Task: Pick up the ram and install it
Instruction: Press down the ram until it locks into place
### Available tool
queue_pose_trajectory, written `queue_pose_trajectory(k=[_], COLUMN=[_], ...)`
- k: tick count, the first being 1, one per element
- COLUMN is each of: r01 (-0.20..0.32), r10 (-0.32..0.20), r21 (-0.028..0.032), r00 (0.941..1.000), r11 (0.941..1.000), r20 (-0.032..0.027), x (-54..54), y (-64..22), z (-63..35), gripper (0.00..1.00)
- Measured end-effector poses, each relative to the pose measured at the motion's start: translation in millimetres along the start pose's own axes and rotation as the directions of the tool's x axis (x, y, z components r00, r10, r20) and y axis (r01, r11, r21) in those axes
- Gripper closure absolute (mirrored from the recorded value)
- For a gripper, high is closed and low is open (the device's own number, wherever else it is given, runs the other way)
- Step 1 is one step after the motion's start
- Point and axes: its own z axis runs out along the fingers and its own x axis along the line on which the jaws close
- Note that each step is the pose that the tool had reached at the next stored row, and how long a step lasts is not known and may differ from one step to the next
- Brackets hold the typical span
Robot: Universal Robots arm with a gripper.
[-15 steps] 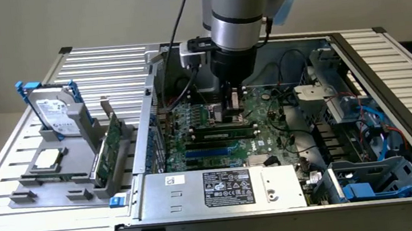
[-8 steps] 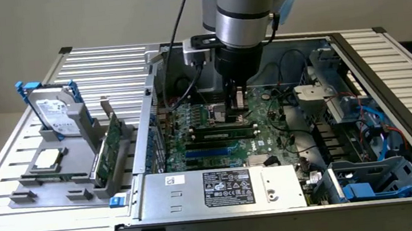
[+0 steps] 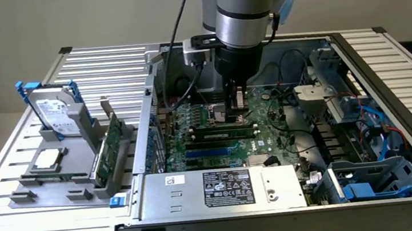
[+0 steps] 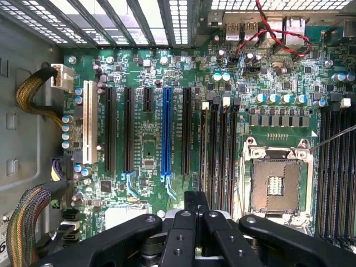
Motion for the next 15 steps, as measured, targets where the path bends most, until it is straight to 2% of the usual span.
queue_pose_trajectory(k=[8, 11, 15], r01=[0.000, -0.022, -0.069], r10=[0.000, 0.022, 0.069], r21=[-0.0001, 0.0003, -0.0008], r00=[1.0000, 0.9997, 0.9975], r11=[1.0000, 0.9998, 0.9976], r20=[0.0004, 0.0095, 0.0132], x=[0.1, 0.0, 0.0], y=[0.0, 0.0, 0.0], z=[0.0, 0.0, 0.0], gripper=[0.89, 0.89, 0.89])
